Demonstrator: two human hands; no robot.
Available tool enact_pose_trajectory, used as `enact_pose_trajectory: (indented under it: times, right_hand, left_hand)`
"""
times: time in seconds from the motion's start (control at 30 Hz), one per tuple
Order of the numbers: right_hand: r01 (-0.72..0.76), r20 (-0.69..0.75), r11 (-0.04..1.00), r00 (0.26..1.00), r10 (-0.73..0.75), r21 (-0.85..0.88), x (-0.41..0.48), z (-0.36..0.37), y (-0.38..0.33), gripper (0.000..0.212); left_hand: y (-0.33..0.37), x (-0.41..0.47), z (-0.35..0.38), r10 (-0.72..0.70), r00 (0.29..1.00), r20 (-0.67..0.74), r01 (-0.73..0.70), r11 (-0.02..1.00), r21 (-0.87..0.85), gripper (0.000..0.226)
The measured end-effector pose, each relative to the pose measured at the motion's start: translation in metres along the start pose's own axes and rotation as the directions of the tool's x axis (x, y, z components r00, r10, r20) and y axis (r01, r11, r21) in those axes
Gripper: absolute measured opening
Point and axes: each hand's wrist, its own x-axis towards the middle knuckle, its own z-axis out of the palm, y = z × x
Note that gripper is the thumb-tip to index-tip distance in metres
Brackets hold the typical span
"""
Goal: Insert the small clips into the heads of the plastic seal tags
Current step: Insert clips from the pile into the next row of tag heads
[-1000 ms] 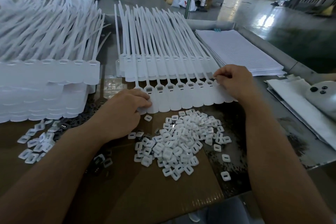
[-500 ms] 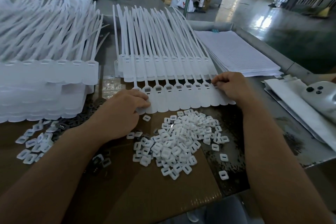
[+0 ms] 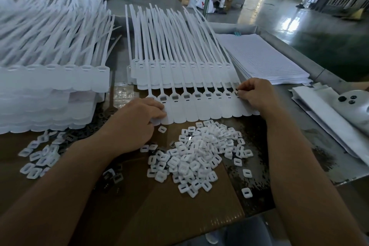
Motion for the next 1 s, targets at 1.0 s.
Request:
enact_pose_trajectory:
  times: [1.0]
  right_hand:
    - [-0.024, -0.116, 0.997, 0.993, 0.033, 0.078, -0.0093, -0.0047, -0.004, 0.014]
  left_hand:
    - [0.0025, -0.0036, 0.0018, -0.019, 1.0, 0.008, 0.019, 1.0, 0.01, 0.043]
